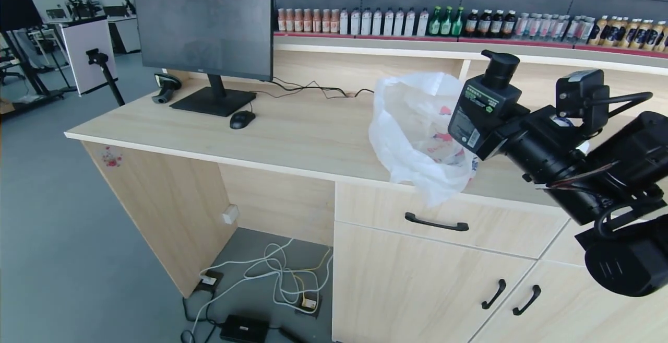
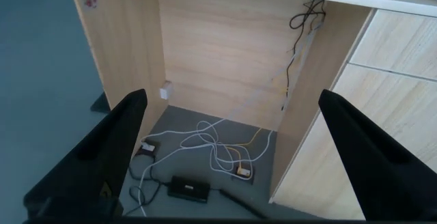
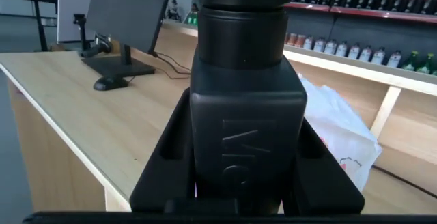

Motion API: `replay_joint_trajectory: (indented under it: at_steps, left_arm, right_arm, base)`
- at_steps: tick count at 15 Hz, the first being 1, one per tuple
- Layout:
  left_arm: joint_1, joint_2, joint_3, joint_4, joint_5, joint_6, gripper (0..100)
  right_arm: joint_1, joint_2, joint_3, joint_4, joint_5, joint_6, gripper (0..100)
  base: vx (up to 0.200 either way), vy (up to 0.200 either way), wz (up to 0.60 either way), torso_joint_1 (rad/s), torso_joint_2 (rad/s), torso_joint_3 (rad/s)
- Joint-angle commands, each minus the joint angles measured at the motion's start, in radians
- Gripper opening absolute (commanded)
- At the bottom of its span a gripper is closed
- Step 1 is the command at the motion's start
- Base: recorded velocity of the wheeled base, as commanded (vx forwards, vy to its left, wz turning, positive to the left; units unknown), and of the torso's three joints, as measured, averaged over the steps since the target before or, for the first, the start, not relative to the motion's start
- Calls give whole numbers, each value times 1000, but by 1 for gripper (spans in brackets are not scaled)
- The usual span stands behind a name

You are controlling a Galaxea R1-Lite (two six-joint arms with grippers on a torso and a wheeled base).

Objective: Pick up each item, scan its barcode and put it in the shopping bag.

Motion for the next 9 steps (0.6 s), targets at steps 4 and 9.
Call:
replay_joint_trajectory:
  at_steps: [4,9]
  left_arm:
    - [1,1,0,-1,1,-2,100]
    - [1,1,0,-1,-1,0,100]
  right_arm:
    - [62,22,-19,-2,0,8,0]
    - [59,35,-27,-2,0,14,0]
  base:
    - [50,0,0,-1,1,1]
    - [120,0,0,-6,0,3]
